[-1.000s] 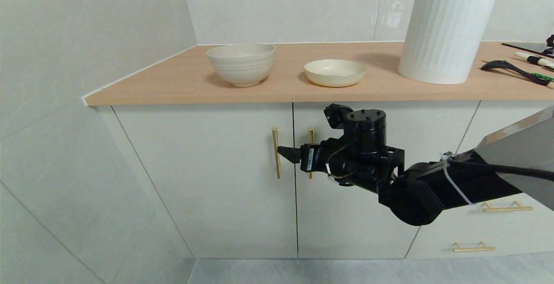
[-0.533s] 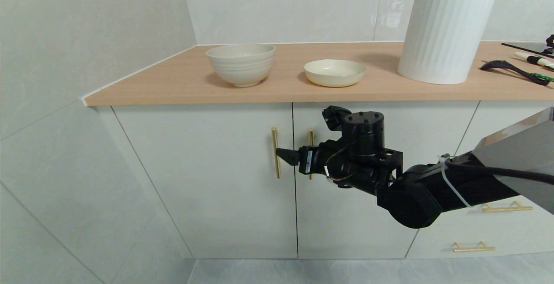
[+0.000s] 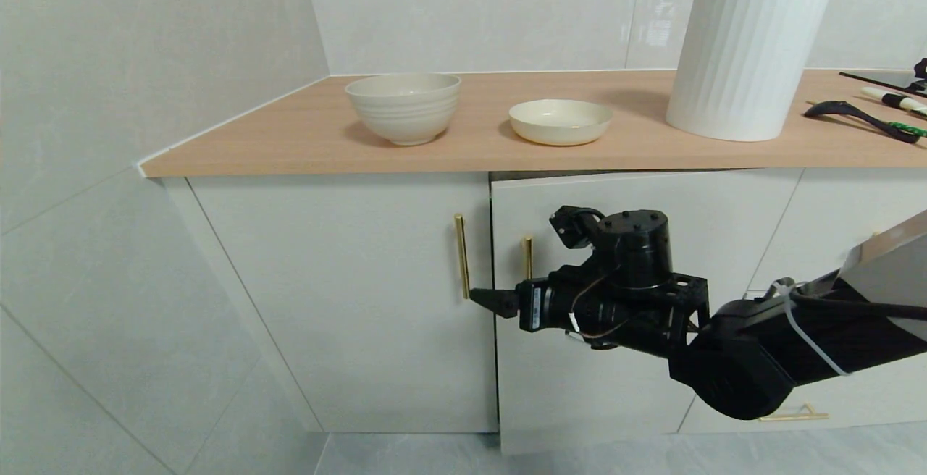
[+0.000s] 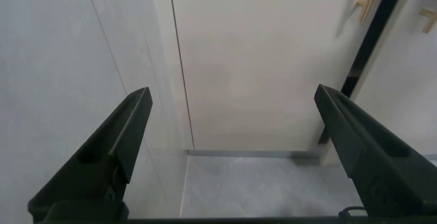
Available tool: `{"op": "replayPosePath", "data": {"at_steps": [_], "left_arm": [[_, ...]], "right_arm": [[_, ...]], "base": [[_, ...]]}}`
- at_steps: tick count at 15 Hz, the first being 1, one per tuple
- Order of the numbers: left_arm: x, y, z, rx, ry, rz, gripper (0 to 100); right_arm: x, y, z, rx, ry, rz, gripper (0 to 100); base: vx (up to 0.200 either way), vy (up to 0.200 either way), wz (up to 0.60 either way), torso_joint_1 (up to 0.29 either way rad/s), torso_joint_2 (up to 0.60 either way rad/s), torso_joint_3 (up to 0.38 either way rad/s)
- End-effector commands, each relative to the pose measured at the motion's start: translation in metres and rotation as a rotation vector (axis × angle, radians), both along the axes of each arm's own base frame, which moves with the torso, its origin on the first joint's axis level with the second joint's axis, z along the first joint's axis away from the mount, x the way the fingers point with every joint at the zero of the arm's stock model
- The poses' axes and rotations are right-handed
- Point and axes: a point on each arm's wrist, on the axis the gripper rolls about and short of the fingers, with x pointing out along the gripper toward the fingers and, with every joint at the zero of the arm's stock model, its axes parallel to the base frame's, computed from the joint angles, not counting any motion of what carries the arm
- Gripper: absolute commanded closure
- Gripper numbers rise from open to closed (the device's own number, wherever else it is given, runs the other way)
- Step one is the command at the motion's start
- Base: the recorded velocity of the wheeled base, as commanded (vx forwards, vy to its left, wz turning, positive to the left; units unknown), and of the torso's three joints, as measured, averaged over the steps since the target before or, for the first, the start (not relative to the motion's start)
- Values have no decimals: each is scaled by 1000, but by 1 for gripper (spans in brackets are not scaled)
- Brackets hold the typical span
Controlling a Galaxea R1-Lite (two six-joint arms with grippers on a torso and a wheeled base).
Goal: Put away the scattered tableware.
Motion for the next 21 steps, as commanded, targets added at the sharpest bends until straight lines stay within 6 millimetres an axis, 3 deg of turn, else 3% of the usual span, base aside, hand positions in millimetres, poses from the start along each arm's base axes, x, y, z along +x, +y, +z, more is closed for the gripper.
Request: {"op": "replayPosePath", "data": {"at_steps": [1, 6, 10, 14, 16, 17, 18, 21], "left_arm": [[0, 0, 0, 0, 0, 1, 0], [0, 0, 0, -2, 0, -1, 0], [0, 0, 0, 0, 0, -1, 0], [0, 0, 0, 0, 0, -1, 0], [0, 0, 0, 23, -4, -1, 0], [-1, 0, 8, 21, -48, -7, 0], [-8, -1, 29, 21, -122, -52, 0], [-1, -7, 58, 17, 42, -337, 0]], "right_arm": [[-10, -12, 4, 14, -6, 3, 0], [-16, -17, 7, 143, -30, 111, 0], [-9, -14, 6, 182, -13, 241, 0], [-3, -9, 5, 187, -21, 245, 0], [-13, -18, 0, 168, 14, 247, 0], [-20, -23, -1, 163, 27, 262, 0], [-29, -29, 1, 163, 41, 296, 0], [-51, -44, 5, 171, 76, 416, 0]], "base": [[0, 0, 0, 0, 0, 0], [0, 0, 0, 0, 0, 0], [0, 0, 0, 0, 0, 0], [0, 0, 0, 0, 0, 0], [0, 0, 0, 0, 0, 0], [0, 0, 0, 0, 0, 0], [0, 0, 0, 0, 0, 0], [0, 0, 0, 0, 0, 0]]}}
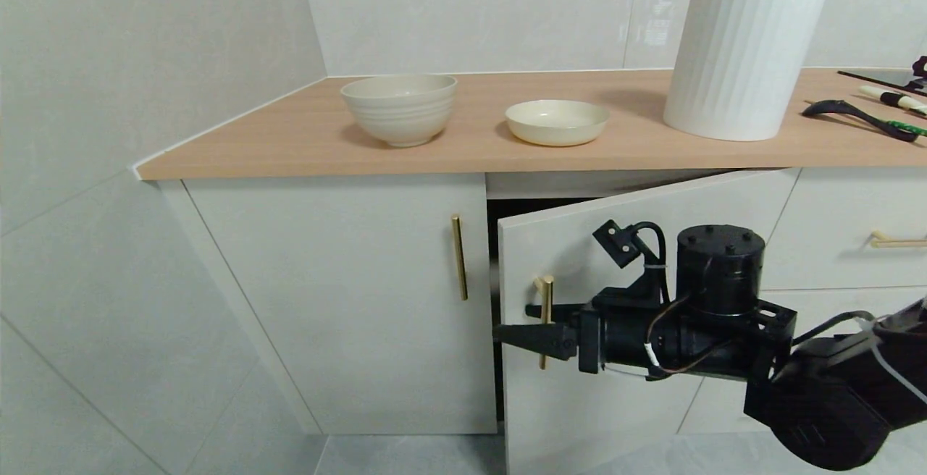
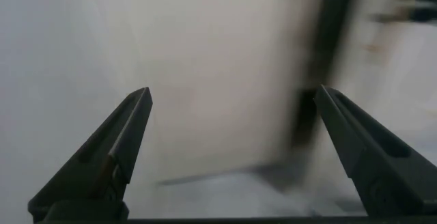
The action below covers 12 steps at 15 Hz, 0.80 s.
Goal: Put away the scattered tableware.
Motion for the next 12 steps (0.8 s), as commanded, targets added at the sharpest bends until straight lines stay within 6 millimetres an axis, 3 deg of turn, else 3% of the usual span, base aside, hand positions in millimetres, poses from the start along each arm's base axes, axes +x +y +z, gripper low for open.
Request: {"op": "replayPosePath", "data": {"at_steps": [1, 3, 7, 10, 12], "left_arm": [[12, -3, 21, 0, 133, -147, 0], [44, -4, 34, -16, 319, -185, 0], [79, -7, 64, -10, 376, -256, 0], [114, -35, 72, 61, 511, -496, 0], [130, -52, 74, 111, 553, -535, 0]], "right_arm": [[-13, -10, 7, 5, 6, 29, 0], [-21, -14, 6, 1, 3, 39, 0], [-36, -19, -3, 11, -9, 61, 0], [-40, -21, -7, 19, -18, 65, 0], [-41, -22, -9, 13, -11, 64, 0]], "base": [[0, 0, 0, 0, 0, 0], [0, 0, 0, 0, 0, 0], [0, 0, 0, 0, 0, 0], [0, 0, 0, 0, 0, 0], [0, 0, 0, 0, 0, 0]]}}
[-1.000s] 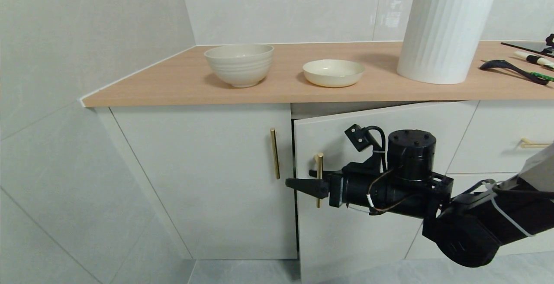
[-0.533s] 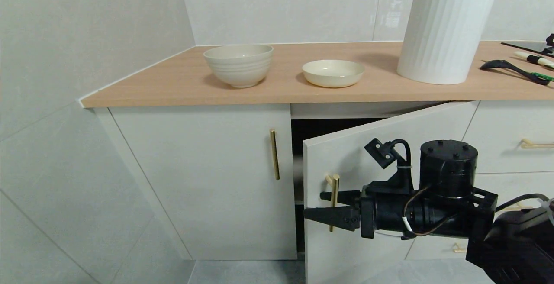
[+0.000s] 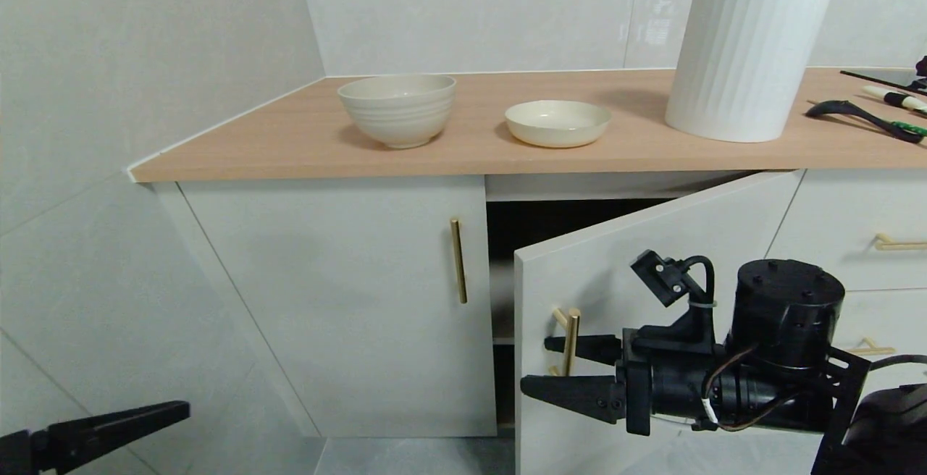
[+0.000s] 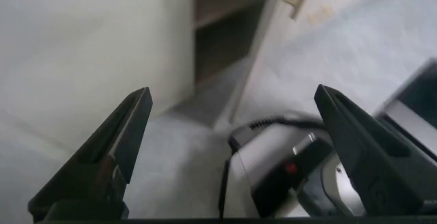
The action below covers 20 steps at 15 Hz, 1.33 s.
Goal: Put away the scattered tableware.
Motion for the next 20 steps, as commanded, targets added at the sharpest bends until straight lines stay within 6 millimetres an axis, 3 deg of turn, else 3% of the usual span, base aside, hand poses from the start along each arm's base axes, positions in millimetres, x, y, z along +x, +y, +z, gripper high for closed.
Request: {"op": "replayPosePath", "data": {"at_steps": [1, 4, 5, 7, 10, 12, 15, 20], "left_arm": [[43, -35, -1, 90, 88, -74, 0], [65, -50, 1, 102, 60, -55, 0], [72, -56, 1, 106, 66, -66, 100], [81, -67, 3, 113, 73, -96, 100], [102, -94, -10, 138, 106, -150, 100], [136, -122, -31, 102, 49, -162, 100], [159, -138, -43, 85, 26, -159, 100], [178, -155, -31, -9, 29, -236, 100]], "right_arm": [[-3, -1, -4, -12, 16, 5, 0], [-5, -3, -6, -9, 13, 5, 0], [-5, -3, -6, -10, 14, 7, 0], [-5, -3, -7, -12, 16, 7, 0], [-5, -3, -8, -16, 21, 8, 0], [-5, -3, -10, -19, 25, 8, 0], [-5, -3, -9, -18, 23, 7, 0], [-5, -3, -9, -17, 22, 7, 0]], "base": [[0, 0, 0, 0, 0, 0], [0, 0, 0, 0, 0, 0], [0, 0, 0, 0, 0, 0], [0, 0, 0, 0, 0, 0], [0, 0, 0, 0, 0, 0], [0, 0, 0, 0, 0, 0], [0, 0, 0, 0, 0, 0], [0, 0, 0, 0, 0, 0]]}}
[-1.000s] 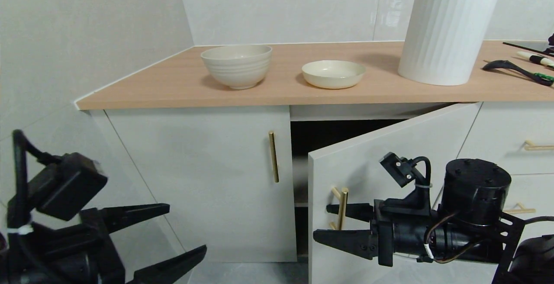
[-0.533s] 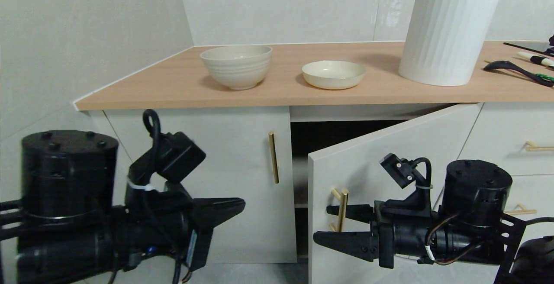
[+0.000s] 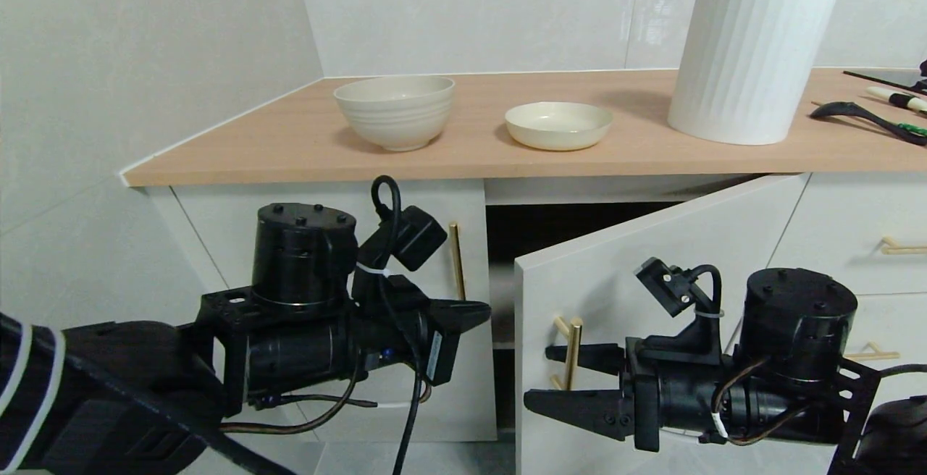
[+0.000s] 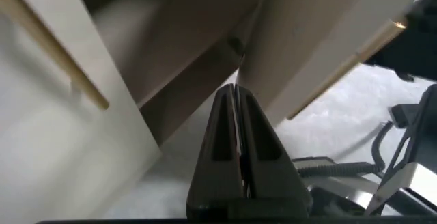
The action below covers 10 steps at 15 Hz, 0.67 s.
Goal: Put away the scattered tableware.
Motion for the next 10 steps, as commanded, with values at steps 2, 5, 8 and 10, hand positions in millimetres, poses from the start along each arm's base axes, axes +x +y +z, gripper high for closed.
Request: {"op": "replayPosePath", "data": {"at_steps": [2, 5, 8, 10], "left_arm": [[16, -12, -3, -3, 0, -1, 100], [27, -20, -6, -2, -3, -2, 100], [26, -29, -2, -15, -16, -22, 100], [22, -34, 1, -28, -32, -40, 100]], "right_arm": [[1, 0, -1, -2, 2, -3, 0], [0, 0, -2, -4, 4, -3, 0], [1, 0, -2, -5, 3, -2, 0], [0, 0, -1, -4, 2, -2, 0]], "base": [[0, 0, 0, 0, 0, 0], [0, 0, 0, 0, 0, 0], [0, 0, 0, 0, 0, 0], [0, 0, 0, 0, 0, 0]]}}
